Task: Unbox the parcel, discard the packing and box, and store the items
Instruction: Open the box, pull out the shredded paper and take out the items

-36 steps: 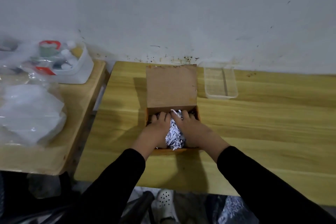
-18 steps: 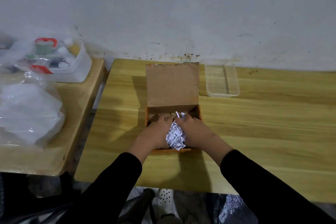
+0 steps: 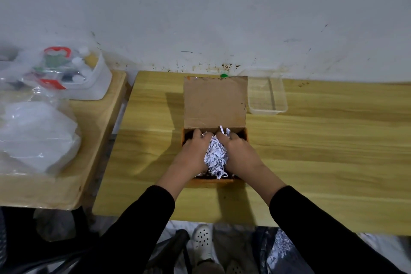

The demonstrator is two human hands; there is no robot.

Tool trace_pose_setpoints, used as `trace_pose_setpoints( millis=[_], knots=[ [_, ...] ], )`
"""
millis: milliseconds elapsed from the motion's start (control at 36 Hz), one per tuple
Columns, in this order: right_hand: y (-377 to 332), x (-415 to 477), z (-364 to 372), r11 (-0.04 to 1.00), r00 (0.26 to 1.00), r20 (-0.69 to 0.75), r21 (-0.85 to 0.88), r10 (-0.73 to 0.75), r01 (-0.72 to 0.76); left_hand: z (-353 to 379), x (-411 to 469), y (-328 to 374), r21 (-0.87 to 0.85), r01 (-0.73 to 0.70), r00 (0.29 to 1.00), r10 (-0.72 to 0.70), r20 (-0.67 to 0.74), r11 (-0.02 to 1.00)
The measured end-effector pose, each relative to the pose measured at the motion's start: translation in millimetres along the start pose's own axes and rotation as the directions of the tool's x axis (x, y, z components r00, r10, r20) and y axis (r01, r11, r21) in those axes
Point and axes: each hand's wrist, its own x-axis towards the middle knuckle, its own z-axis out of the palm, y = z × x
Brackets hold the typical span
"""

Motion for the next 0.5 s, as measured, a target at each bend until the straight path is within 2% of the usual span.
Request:
trace_pose_setpoints(
  millis=[250, 361, 500],
  knots=[
    [-6.0, 0.9, -17.1, 0.999, 0.998, -0.071, 0.040, -0.001, 0.004, -27.6, -5.1, 6.5, -0.019, -0.042, 0.999, 0.041, -0.032, 0.999],
    [-9.7, -0.3, -47.8, 1.000, 0.996, -0.089, -0.011, -0.006, 0.005, -57.9, -8.1, 23.5, -0.001, -0.059, 0.998, 0.059, 0.002, 0.998],
    [-2.3, -9.1, -104.6, 1.000, 0.994, -0.103, 0.004, -0.019, 0.020, -98.8, -8.5, 62.1, 0.058, -0.081, 0.997, 0.080, 0.019, 0.995]
  ],
)
